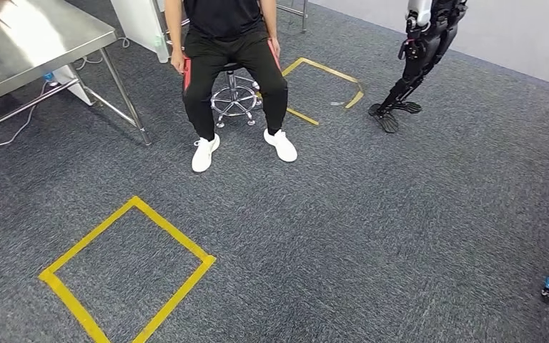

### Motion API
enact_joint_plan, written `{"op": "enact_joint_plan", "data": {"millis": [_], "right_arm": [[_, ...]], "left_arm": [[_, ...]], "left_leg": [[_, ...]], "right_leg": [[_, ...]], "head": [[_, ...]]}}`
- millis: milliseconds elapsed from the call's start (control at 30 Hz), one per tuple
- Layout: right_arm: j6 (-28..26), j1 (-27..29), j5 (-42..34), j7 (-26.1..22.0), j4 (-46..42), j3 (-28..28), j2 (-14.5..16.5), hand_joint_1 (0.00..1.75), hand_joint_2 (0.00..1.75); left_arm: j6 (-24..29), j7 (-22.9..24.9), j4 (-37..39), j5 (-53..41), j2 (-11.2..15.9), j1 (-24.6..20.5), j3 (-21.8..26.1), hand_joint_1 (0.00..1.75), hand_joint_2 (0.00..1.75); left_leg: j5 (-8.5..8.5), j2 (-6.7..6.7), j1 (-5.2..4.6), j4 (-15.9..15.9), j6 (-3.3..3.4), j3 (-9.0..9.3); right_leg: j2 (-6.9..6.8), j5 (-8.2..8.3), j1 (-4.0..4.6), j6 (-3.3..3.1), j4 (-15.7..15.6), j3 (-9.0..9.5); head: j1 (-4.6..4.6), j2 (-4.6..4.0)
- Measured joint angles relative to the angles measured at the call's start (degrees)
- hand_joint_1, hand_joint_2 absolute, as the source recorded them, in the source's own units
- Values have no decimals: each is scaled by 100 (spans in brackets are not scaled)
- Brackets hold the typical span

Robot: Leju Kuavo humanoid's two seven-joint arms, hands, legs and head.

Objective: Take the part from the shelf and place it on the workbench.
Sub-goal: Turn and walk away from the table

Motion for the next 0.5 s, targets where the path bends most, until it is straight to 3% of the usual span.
{"op": "enact_joint_plan", "data": {"millis": [33, 100, 200, 267, 333, 400, 433, 467, 500], "right_arm": [[0, -12, 3, 0, -1, 0, 2, 0, 0], [1, -30, 10, 0, -1, 0, 2, 0, 0], [2, -4, 30, 0, 1, 0, -10, 0, 0], [2, 2, 42, 0, 1, 0, -10, 0, 0], [3, -17, 47, 0, 0, 0, -2, 0, 0], [4, -22, 47, 0, 0, 0, -3, 0, 0], [4, -12, 45, 0, 1, 0, -4, 0, 0], [3, -2, 42, 0, 1, 0, -8, 0, 0], [3, 3, 37, -1, 1, -1, -13, 0, 0]], "left_arm": [[1, 0, 0, -1, 1, 0, 0, 0, 0], [2, 1, 0, -1, 0, -1, 0, 0, 0], [2, 2, -1, -1, -15, -10, 0, 0, 0], [5, 2, -2, -1, -23, -13, 1, 0, 0], [7, 0, -2, -4, -16, -5, 2, 0, 0], [2, -7, -2, -20, -15, 4, 2, 0, 0], [-2, -16, -2, -34, -16, 4, 2, 0, 0], [-5, -26, -2, -50, -20, 1, 2, 0, 0], [-8, -35, -2, -70, -26, -3, 1, 0, 0]], "left_leg": [[101, -108, 14, -302, 9, 134], [119, -222, 10, -526, 31, 218], [163, -56, -28, -568, 133, 207], [220, 84, -22, -640, 228, 215], [242, 243, -38, -668, 273, 205], [244, 418, -57, -667, 279, 189], [243, 498, -59, -666, 277, 186], [241, 571, -57, -665, 272, 190], [236, 641, -53, -663, 260, 199]], "right_leg": [[69, -4, 15, 15, 32, -25], [174, 9, 35, 76, 68, -100], [283, 58, 20, 189, 65, -210], [70, -81, 30, 201, 327, -375], [-239, -411, 25, 165, 1017, -717], [-349, -649, 7, 186, 1666, -1006], [-374, -653, -4, 227, 1728, -1006], [-406, -574, -19, 282, 1549, -882], [-484, -441, -38, 338, 1155, -645]], "head": [[-1, 0], [3, 1], [7, 1], [27, 1], [60, 1], [72, 0], [71, 0], [73, 0], [73, 0]]}}
